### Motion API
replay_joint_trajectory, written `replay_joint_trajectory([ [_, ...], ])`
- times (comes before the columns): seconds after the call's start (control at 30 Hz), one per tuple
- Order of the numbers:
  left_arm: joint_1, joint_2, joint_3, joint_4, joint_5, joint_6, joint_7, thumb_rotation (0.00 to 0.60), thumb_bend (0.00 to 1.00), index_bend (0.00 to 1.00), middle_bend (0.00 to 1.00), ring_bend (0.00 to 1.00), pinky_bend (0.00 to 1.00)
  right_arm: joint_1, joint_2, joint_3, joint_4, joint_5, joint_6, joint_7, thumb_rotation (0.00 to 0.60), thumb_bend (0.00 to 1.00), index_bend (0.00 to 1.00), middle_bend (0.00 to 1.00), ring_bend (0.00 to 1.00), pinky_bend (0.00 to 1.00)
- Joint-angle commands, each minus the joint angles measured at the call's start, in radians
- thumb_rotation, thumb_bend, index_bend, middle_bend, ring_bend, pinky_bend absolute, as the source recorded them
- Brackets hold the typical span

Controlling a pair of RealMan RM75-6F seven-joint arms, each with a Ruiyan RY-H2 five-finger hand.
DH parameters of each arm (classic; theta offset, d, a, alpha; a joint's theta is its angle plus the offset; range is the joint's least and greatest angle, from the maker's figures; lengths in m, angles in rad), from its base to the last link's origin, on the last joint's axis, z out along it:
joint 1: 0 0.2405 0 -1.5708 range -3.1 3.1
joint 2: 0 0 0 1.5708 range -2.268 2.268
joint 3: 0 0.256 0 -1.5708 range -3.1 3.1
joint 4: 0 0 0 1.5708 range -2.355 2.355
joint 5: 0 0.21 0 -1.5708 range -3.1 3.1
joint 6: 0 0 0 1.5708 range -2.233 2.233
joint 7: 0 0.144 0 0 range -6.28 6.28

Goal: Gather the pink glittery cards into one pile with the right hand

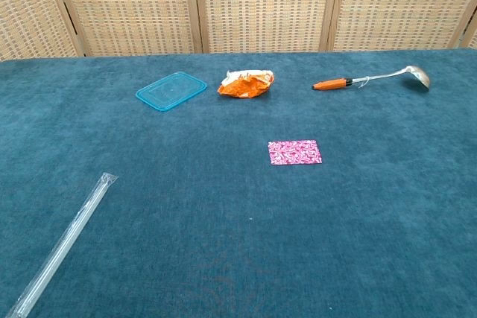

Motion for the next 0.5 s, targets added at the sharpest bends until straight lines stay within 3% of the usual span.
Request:
replay_joint_trajectory([
  [0.03,-0.001,-0.001,0.000,0.000,-0.001,-0.002,0.001,0.600,0.05,0.00,0.00,0.00,0.00,0.000,-0.001,0.000,0.001,0.000,0.000,0.000,0.600,0.05,0.14,0.10,0.00,0.00],
  [0.3,-0.002,0.000,-0.002,-0.004,-0.003,-0.002,0.006,0.600,0.05,0.00,0.00,0.00,0.00,0.004,0.002,0.004,0.003,-0.008,0.002,0.007,0.600,0.05,0.14,0.10,0.00,0.00],
  [0.5,-0.006,0.006,-0.011,-0.011,-0.007,0.002,0.012,0.600,0.05,0.00,0.00,0.00,0.00,0.027,0.035,-0.011,-0.001,-0.043,-0.043,0.053,0.600,0.13,0.14,0.10,0.00,0.00],
])
